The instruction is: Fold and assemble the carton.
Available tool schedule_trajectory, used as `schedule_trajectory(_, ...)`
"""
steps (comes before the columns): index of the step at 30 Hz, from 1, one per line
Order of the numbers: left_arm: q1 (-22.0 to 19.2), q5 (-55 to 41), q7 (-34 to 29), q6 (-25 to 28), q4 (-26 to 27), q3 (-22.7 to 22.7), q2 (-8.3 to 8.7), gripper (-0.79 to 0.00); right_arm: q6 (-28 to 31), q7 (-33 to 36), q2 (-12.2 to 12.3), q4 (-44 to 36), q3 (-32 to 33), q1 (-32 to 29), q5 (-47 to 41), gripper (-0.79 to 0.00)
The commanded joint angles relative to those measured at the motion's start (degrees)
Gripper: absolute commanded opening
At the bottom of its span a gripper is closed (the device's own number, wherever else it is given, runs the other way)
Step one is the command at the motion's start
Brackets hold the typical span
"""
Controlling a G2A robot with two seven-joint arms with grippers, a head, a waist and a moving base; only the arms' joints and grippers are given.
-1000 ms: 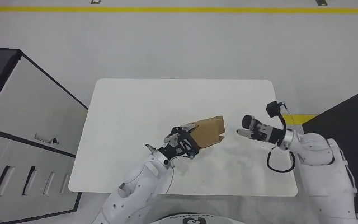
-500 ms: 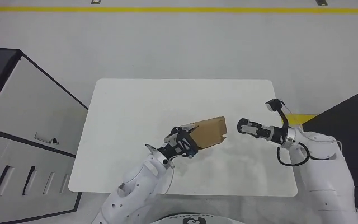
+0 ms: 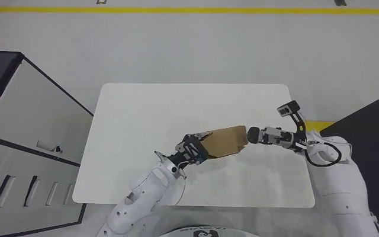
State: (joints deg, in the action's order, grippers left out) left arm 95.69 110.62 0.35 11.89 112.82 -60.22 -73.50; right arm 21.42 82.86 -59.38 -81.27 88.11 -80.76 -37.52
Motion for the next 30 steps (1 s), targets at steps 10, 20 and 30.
schedule_trajectory(10, -0.23, -1.84, 0.70, -0.45, -0.47, 0.50, 0.12, -0.785, 0.01, 0.00, 0.25, -0.84, -2.24, -0.29, -2.00, -0.022)
schedule_trajectory(20, -0.04, -1.97, 0.01, -0.18, -0.13, 0.58, 0.41, -0.785, -0.15, 0.16, 0.53, -1.44, -4.73, -0.45, -1.79, -0.046)
schedule_trajectory(30, 0.33, -1.53, -0.40, -1.20, 0.06, 0.66, 0.64, -0.785, -1.87, 1.88, 1.33, -2.77, -6.15, -0.69, -1.34, -0.068)
